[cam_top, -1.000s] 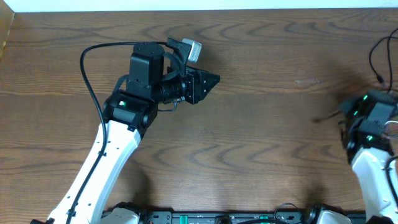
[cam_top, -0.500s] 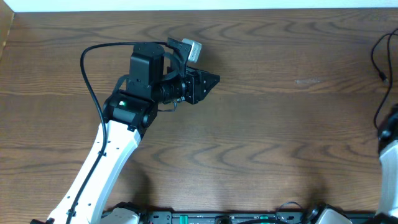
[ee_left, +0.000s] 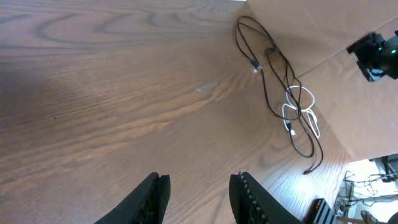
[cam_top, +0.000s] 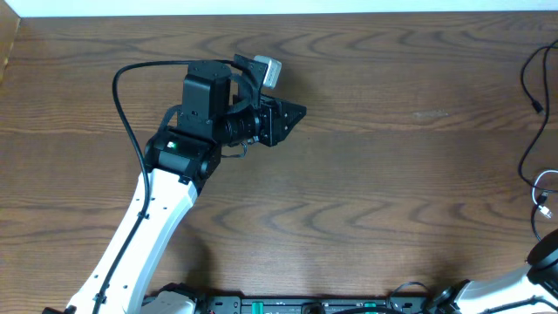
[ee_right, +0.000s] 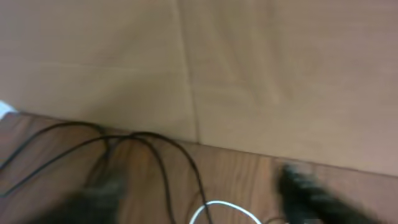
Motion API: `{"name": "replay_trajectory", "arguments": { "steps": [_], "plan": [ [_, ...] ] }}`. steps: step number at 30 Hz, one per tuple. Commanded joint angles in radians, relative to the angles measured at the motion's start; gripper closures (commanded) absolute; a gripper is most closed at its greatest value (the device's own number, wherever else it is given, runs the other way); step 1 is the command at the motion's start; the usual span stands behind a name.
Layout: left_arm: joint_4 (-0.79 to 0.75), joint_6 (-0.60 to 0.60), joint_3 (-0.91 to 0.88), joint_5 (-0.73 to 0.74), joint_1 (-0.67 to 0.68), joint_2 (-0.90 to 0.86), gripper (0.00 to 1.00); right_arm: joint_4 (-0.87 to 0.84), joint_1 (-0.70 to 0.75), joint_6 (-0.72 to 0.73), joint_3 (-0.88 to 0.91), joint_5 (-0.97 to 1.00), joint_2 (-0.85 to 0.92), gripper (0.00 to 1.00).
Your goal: Untangle cables
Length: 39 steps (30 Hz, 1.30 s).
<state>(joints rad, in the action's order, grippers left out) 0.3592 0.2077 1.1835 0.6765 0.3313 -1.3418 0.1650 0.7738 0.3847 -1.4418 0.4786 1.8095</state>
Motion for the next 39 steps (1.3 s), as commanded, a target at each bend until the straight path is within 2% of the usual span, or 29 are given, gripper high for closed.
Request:
{"name": "replay_trajectory", "arguments": {
  "steps": [1,5,8,11,12,14,15,17,24,28,32,39],
  "plan": [
    [0.001,-0.016,0.013,-0.012,0.001,-0.005,0.63,0.031,-0.021,-0.015,-0.041,-0.121,0.001,0.01],
    [0.004,-0.016,0.013,-0.013,0.001,-0.005,0.62,0.132,-0.048,0.012,-0.041,-0.188,0.001,0.01],
    [0.005,-0.016,0.013,-0.013,0.001,-0.005,0.61,0.228,-0.064,0.037,-0.041,-0.391,0.001,0.01],
    [0.004,-0.016,0.013,-0.036,0.001,-0.005,0.6,0.281,-0.084,-0.011,-0.041,-0.724,0.001,0.01],
    [0.004,-0.016,0.014,-0.052,0.001,-0.005,0.6,0.286,-0.089,-0.076,-0.041,-0.853,0.001,0.01],
    [0.004,-0.016,0.013,-0.099,0.001,-0.005,0.6,0.277,-0.099,-0.275,-0.041,-1.231,0.001,0.01],
    [0.005,-0.016,0.013,-0.126,0.001,-0.005,0.6,0.244,-0.106,-0.292,-0.041,-1.347,0.001,0.01],
    [0.004,-0.016,0.014,-0.174,0.001,-0.005,0.6,0.193,-0.131,-0.276,-0.043,-1.45,-0.005,0.01],
    [-0.016,-0.016,0.014,-0.357,-0.001,0.026,0.59,0.237,-0.26,-0.348,-0.045,-1.381,-0.134,0.01],
    [-0.024,-0.016,0.014,-0.486,-0.001,0.089,0.59,0.391,-0.357,-0.431,-0.045,-1.254,-0.266,0.01],
    [-0.023,-0.017,0.014,-0.578,-0.001,0.173,0.58,0.549,-0.428,-0.447,-0.045,-1.13,-0.4,0.01],
    [-0.005,-0.036,0.014,-0.64,-0.001,0.32,0.52,0.719,-0.44,-0.521,-0.045,-1.104,-0.648,0.01]
  ]
}}
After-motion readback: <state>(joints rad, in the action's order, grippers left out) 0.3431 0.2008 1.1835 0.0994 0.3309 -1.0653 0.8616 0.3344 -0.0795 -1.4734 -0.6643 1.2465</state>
